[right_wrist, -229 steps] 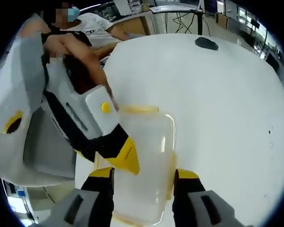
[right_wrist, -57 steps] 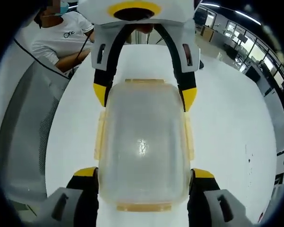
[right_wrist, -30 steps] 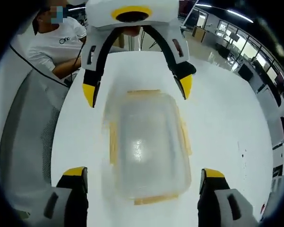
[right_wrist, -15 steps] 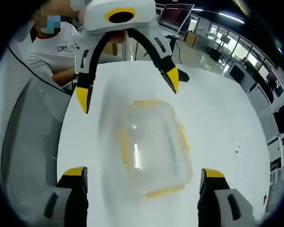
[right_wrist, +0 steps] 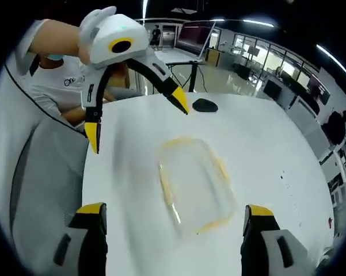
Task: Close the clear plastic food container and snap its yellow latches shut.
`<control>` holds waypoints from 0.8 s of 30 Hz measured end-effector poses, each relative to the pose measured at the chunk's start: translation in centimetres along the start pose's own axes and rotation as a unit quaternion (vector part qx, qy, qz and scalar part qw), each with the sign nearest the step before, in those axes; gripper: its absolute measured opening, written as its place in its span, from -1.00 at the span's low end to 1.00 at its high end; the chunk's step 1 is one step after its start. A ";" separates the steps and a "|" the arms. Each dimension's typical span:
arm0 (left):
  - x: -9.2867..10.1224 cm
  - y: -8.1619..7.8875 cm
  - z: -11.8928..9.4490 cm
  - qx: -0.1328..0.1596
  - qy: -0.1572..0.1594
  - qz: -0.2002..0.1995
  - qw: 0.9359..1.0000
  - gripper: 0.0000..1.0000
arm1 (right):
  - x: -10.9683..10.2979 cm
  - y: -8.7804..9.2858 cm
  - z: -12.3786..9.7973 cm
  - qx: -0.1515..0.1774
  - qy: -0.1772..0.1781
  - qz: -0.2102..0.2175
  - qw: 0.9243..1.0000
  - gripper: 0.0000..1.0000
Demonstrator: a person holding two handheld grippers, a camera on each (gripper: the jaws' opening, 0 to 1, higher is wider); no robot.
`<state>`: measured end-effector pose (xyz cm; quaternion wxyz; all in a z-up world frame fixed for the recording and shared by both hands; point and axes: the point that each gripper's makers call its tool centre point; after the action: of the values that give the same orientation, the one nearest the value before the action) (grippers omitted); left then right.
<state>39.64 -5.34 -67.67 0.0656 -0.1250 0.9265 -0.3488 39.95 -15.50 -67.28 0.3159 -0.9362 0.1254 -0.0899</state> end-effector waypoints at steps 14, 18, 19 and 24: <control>2.7 -0.9 -2.5 0.069 -0.017 -0.031 0.997 0.94 | -3.4 0.5 -1.8 0.053 0.026 0.039 0.997 0.98; 3.6 -1.5 -3.1 0.088 -0.027 -0.033 0.995 0.93 | -4.2 1.0 -2.4 0.065 0.042 0.052 0.996 0.98; 3.8 -1.7 -3.2 0.098 -0.028 -0.045 0.994 0.93 | -4.3 1.0 -2.5 0.068 0.044 0.054 0.995 0.98; 5.3 -1.5 -3.3 0.110 -0.026 -0.053 0.992 0.92 | -5.3 0.8 -3.9 0.087 0.061 0.062 0.992 0.98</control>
<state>34.19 -5.84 -64.36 0.0845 -0.1746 0.8727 -0.4480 33.83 -16.82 -65.14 0.3933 -0.8881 0.1938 -0.1377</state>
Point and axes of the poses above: the point that each gripper's makers call its tool centre point, and the gripper's own axes: z roughly forward along the fingers, x roughly to its right, y roughly out of its underside, and after that the axes turned 2 degrees about y, right-handed
